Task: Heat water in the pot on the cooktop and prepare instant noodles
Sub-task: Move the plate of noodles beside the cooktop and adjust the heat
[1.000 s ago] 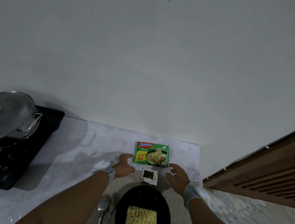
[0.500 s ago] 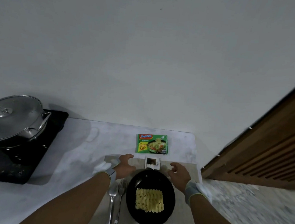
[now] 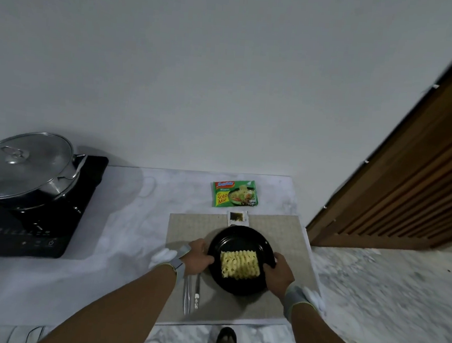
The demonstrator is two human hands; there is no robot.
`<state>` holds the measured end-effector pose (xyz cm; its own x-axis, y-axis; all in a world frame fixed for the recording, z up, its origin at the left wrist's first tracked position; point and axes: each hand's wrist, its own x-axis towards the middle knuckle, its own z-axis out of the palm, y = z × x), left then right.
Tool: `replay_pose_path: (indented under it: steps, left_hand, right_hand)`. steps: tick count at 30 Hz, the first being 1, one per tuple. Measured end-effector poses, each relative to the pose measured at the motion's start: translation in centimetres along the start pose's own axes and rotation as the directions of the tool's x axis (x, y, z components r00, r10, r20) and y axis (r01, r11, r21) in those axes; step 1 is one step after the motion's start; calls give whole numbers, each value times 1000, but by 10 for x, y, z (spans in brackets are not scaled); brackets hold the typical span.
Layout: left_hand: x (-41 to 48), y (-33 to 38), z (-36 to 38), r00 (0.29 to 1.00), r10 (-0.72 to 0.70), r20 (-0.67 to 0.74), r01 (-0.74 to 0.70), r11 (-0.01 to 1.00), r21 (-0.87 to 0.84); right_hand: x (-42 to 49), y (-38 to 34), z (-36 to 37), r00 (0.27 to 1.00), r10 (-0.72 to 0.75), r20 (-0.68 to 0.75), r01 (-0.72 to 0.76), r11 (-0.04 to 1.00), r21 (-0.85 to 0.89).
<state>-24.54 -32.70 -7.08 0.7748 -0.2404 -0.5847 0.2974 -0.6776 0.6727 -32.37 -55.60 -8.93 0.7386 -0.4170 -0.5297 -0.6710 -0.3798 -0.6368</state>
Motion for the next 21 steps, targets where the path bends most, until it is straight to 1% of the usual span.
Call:
replay_pose_path:
  steps: [4,6,9,12,15,19,21]
  left_hand:
    - [-14,-2,8,996,4,91,0,999,-43]
    - [-21,2,10,994,-32,102,38,997,-60]
    - [-25,4,10,988,-84,130,103,985,-141]
    - [-27,4,7,991,-89,100,106,978,-178]
    - [-34,4,1,996,-64,65,77,971,-226]
    - [-45,9,-19,1000,-19,0,18,964,-267]
    - [-50,10,-32,999,-31,-33,20,957,-288]
  right_hand:
    - [-10,6,5,1000,8,5,-8,999,37]
    - [-10,9,6,1000,9,-5,-8,998,56]
    - [-11,8,11,1000,24,-16,-22,995,94]
    - [-13,3,13,999,42,-26,-38,991,130]
    - [-15,-6,13,998,41,-36,-36,989,144]
    - [-15,-28,14,1000,1,-30,4,988,157]
    - [-16,-43,18,999,-31,-27,35,987,156]
